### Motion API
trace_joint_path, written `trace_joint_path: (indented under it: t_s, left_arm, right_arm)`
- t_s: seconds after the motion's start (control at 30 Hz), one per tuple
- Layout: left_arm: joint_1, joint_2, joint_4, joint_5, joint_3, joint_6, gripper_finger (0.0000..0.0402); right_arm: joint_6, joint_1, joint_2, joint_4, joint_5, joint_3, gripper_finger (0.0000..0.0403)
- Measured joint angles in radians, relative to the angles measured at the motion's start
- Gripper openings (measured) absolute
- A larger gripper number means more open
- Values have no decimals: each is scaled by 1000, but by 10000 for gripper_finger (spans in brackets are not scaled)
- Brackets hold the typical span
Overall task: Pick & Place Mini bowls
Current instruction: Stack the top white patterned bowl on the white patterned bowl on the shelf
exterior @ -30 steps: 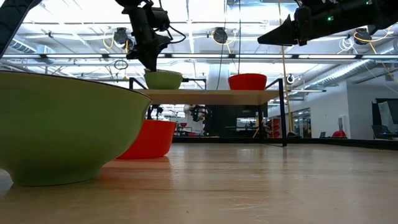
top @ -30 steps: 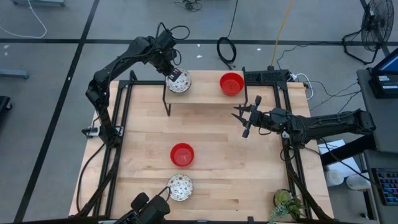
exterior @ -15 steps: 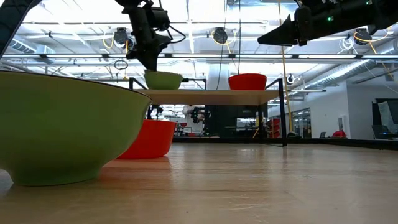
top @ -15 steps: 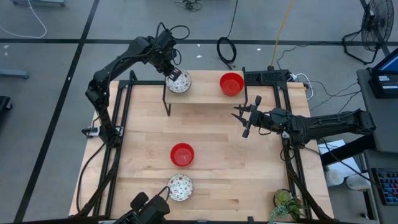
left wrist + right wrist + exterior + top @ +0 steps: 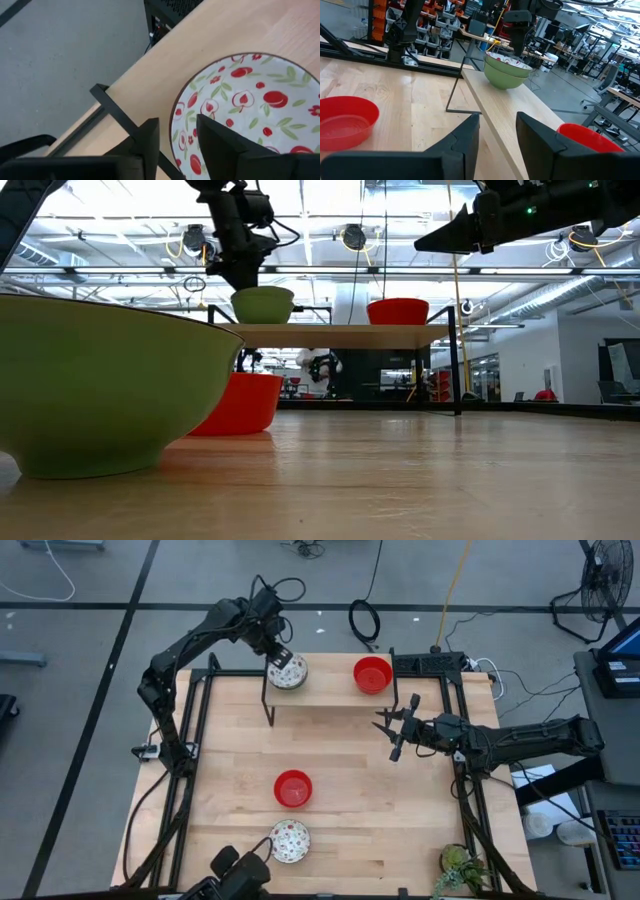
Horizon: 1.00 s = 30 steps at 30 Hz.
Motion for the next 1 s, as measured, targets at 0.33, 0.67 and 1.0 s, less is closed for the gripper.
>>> trace_joint_path:
  t_s: [0.33, 0.67, 1.0]
  left_arm:
    - [-23, -17, 32, 46, 0, 91, 159]
    - [-114, -29, 179, 83, -2, 343, 150]
    - [-147, -29, 332, 129, -8, 386, 15]
  right_arm:
    - [0, 0, 0, -4, 0, 0, 116]
    - [0, 0, 0, -4, 0, 0, 116]
    - [8, 0, 0, -66, 0, 0, 116]
